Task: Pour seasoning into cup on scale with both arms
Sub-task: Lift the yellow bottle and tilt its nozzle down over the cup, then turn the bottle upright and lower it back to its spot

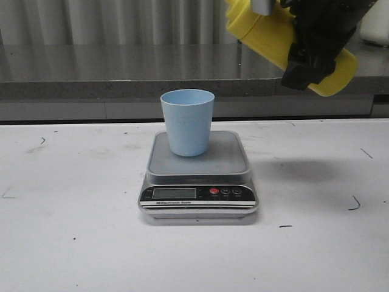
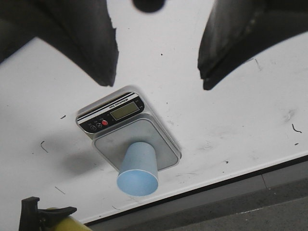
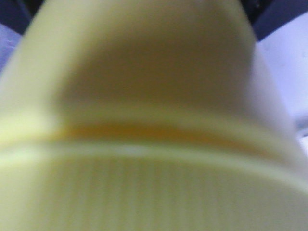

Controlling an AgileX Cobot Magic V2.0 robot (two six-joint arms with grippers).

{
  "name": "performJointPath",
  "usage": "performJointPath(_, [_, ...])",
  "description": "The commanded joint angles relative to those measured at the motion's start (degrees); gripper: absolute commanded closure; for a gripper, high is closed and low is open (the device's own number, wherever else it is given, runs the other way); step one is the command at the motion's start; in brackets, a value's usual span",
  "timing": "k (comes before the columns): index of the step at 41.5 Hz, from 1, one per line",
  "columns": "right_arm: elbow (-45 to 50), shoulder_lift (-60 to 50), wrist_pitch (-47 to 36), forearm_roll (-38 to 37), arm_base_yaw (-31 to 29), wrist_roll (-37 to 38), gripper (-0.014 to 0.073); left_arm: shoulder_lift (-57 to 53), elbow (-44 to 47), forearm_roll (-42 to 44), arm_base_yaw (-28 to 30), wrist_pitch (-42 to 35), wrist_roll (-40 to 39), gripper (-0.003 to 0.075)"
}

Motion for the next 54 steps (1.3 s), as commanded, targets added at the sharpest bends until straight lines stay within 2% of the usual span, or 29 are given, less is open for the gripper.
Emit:
performJointPath(1, [-5.2, -0.6, 1.5, -16.0, 1.7, 10.7, 0.0335, 0.1, -1.5, 0.0, -0.4, -4.1, -0.2, 0.0353])
performJointPath(6, [-6.6, 1.9, 7.3, -35.5, 4.8, 19.5, 0.0335, 0.1, -1.5, 0.0, -0.4, -4.1, -0.2, 0.0353])
performJointPath(9, [-6.6, 2.8, 8.9, -42.0, 6.6, 20.1, 0.0335, 0.1, -1.5, 0.0, -0.4, -4.1, -0.2, 0.0353])
performJointPath(17, [-6.6, 4.7, 9.6, -53.1, 9.8, 18.8, 0.0335, 0.1, -1.5, 0.0, -0.4, -4.1, -0.2, 0.0353])
performJointPath(26, [-6.6, 6.4, 12.3, -64.8, 10.6, 18.7, 0.0335, 0.1, -1.5, 0.0, -0.4, -4.1, -0.2, 0.0353])
performJointPath(44, [-6.6, 6.5, 12.7, -66.4, 10.6, 19.8, 0.0335, 0.1, -1.5, 0.0, -0.4, -4.1, -0.2, 0.0353])
performJointPath(54, [-6.6, 6.5, 12.8, -62.8, 10.6, 32.8, 0.0335, 0.1, -1.5, 0.0, -0.4, -4.1, -0.2, 0.0353])
